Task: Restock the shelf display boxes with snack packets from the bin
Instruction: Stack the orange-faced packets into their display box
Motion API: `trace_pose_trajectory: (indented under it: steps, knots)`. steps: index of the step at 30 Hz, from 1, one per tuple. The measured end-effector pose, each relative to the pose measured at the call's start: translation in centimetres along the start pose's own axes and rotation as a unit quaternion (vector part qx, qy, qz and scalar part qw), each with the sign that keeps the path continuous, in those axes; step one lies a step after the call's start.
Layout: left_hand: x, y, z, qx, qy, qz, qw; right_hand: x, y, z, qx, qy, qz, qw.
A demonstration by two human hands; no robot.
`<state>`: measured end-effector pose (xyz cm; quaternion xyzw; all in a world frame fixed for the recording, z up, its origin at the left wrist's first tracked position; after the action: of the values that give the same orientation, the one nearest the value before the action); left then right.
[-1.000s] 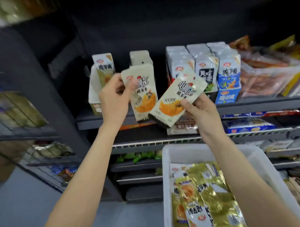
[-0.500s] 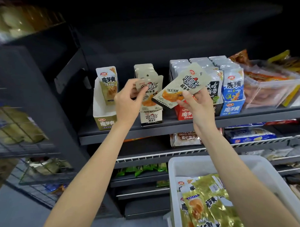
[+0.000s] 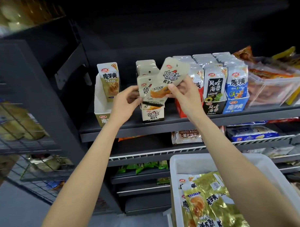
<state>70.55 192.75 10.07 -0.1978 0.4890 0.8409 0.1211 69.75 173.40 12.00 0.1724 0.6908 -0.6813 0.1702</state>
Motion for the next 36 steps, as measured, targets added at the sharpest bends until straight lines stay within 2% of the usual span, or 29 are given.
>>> trace_pose_trajectory:
  steps: [4,7,11,15,18,20,23,25,27,31,33,36]
  knots:
    - [0.9,0.0,-0.2,0.040,0.032,0.004,0.999,-0.8,0.6,-0.7,0.139,-0.039,0.011,0.989]
    - [1.5,0.3,-0.5,0.055,0.070,0.005,0.996,-1.5,0.2,-0.8,0.284,-0.056,0.068,0.955]
    - [1.7,0.6,-0.6,0.065,0.101,0.020,0.993,-1.1,0.3,-1.5,0.389,-0.130,0.091,0.907]
    - [2.7,1.1,-0.8,0.073,0.119,0.018,0.990,0.2,1.6,-1.8,0.437,-0.043,0.077,0.895]
    - [4.8,2.1,-1.6,0.067,0.199,0.007,0.978,1.5,2.2,-2.0,0.415,0.005,0.065,0.907]
    - [6.8,3.1,-2.5,0.058,0.256,-0.043,0.964,3.2,2.1,-1.3,0.346,0.043,0.058,0.935]
    - [9.6,4.4,-4.8,0.028,0.261,-0.123,0.957,7.2,1.6,1.6,0.328,0.084,0.089,0.937]
    - [11.3,5.1,-7.0,0.017,0.211,-0.163,0.963,10.7,1.9,4.5,0.352,0.077,0.082,0.929]
    - [12.9,5.1,-9.6,0.002,0.122,-0.184,0.975,14.8,2.7,7.8,0.385,0.066,0.024,0.920]
    - [16.1,3.9,-15.5,-0.029,-0.113,-0.119,0.986,23.2,4.5,15.4,0.468,0.080,-0.103,0.874]
    - [17.9,3.3,-18.3,-0.066,-0.226,-0.074,0.969,26.6,4.9,19.0,0.517,0.101,-0.166,0.834]
    - [20.6,2.8,-21.8,-0.148,-0.357,-0.064,0.920,30.4,5.1,23.0,0.570,0.106,-0.256,0.773]
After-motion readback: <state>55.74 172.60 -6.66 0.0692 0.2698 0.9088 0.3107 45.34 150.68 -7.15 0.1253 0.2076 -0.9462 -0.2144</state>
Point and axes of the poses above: each hand's wrist, its own x-axis away from the middle knuckle, its own z-axis out of the back of the hand, y = z × x, the point moved 3 cm from there along -x, towards the middle knuckle, and after that the axes turned 2 degrees about y, right-handed, at the moved point
